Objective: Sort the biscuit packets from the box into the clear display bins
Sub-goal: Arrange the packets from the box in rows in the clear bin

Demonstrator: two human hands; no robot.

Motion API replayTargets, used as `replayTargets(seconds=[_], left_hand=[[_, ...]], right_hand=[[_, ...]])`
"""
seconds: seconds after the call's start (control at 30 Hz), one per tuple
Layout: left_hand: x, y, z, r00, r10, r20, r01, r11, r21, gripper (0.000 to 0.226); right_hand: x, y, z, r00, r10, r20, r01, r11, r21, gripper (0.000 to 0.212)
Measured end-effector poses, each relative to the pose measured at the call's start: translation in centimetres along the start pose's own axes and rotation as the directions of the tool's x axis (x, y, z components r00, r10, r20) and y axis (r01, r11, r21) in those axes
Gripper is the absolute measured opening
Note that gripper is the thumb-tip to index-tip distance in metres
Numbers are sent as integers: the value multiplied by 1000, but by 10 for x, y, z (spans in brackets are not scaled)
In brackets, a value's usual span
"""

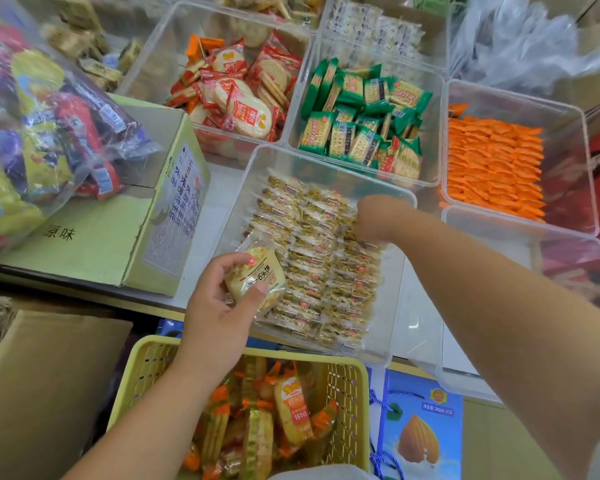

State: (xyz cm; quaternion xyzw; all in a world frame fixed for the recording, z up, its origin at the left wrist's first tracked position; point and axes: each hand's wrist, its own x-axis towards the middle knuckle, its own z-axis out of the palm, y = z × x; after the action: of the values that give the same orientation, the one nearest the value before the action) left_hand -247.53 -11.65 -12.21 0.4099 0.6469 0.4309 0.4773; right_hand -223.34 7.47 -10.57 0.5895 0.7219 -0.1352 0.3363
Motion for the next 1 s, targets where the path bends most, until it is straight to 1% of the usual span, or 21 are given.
replayTargets(seconds=[0.07,0.1,0.13,0.17,0.2,0.23,0.27,0.3,0.37,0.43,0.5,0.57,0.6,0.63,0.67,0.7,0.73,0.77,0.8,0.87,1.0], left_hand=[[-2,2,-1,1000,20,8,-20,1000,-12,37],[-4,4,0,999,41,18,-41,999,-1,37],[-8,7,1,996,83,31,-84,996,39,39],[-12,10,3,987,152,52,-157,982,104,40],[-17,13,7,968,234,86,-246,953,177,41],[-21,17,11,942,306,137,-331,912,240,41],[-25,21,16,909,364,203,-411,864,292,41],[-28,23,20,865,420,274,-495,803,331,40],[-32,24,29,750,512,418,-656,657,372,33],[-35,25,34,668,531,521,-736,573,360,25],[-38,25,35,652,520,552,-747,564,351,28],[-39,26,32,709,477,520,-696,595,402,43],[-37,27,29,760,444,474,-644,614,457,49],[-33,29,25,816,407,411,-577,626,525,54],[-28,29,20,868,362,340,-497,625,602,59],[-21,30,15,914,302,273,-405,609,683,64],[-14,29,10,950,225,215,-308,578,756,69],[-8,26,4,976,143,167,-218,542,812,76],[-3,22,-1,989,70,132,-149,507,849,83],[4,11,-11,995,-22,100,-78,459,885,92],[8,-2,-19,983,-133,123,-48,463,885,99]], right_hand=[[-23,-7,-2,977,24,-210,19,980,197,28],[-38,-13,0,956,21,-293,87,933,349,33],[-56,-21,5,947,15,-322,165,834,526,38],[-75,-31,11,955,5,-296,219,663,716,43],[-95,-41,17,978,-34,-208,203,421,884,45],[-113,-52,23,988,-117,-96,114,159,981,48],[-128,-60,30,976,-217,-22,8,-64,998,51],[-139,-64,37,955,-296,-6,-65,-229,971,54],[-151,-69,49,935,-354,-36,-139,-457,879,54],[-156,-69,56,954,-299,-2,-177,-573,800,46],[-157,-64,62,981,-188,46,-152,-604,782,36],[-156,-55,61,995,-95,8,-62,-580,812,24],[-155,-49,57,999,-35,-36,12,-533,846,19],[-152,-40,51,995,58,-86,102,-423,901,18],[-147,-31,45,973,175,-151,188,-223,956,20],[-139,-19,39,930,275,-245,246,31,969,22],[-131,-8,32,878,320,-356,278,266,923,24],[-121,2,26,836,311,-452,296,438,849,26],[-111,11,20,812,276,-514,303,555,775,30],[-89,24,11,808,205,-553,276,697,661,34],[-55,37,8,879,68,-473,182,867,464,28]])
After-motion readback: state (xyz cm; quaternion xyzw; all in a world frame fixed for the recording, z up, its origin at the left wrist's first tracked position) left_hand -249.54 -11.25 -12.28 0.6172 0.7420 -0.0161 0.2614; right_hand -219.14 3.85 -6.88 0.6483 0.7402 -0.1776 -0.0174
